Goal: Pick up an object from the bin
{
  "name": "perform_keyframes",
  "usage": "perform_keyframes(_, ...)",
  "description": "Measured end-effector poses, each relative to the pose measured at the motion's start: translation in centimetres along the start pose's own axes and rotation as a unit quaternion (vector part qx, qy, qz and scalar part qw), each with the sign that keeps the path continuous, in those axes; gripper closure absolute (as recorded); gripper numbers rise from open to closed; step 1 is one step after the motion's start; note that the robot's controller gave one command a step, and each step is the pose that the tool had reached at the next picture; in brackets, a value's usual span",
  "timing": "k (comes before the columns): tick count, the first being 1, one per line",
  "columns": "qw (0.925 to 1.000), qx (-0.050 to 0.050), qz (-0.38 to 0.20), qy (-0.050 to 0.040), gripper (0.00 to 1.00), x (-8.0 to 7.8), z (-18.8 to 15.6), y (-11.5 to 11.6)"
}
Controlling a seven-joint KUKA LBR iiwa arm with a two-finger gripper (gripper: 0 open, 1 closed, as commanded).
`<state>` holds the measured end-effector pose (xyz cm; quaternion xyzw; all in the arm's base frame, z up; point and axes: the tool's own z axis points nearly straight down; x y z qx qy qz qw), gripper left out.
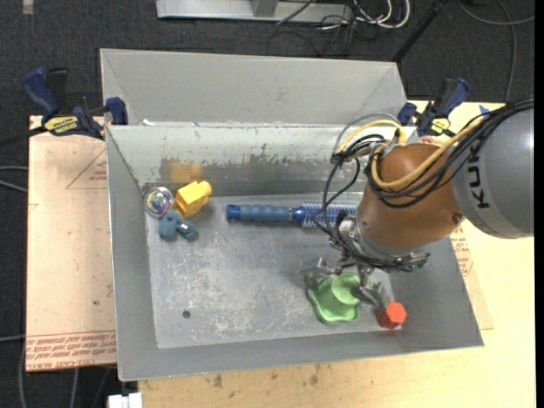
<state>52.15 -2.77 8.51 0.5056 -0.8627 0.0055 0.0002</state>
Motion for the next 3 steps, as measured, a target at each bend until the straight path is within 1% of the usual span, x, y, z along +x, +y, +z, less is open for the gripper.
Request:
perform_keyframes(1,0.9638,0.004,-0.267,-0.0003,0.0,-1.2,0.0,-3.2)
perform_keyframes(2,0.9643,0.006,-0.265,0.0013,1.0,-0.9,-0.1,-3.4)
perform_keyframes(3,0.9575,0.001,-0.288,-0.0063,1.0,-1.7,-18.2,-3.0)
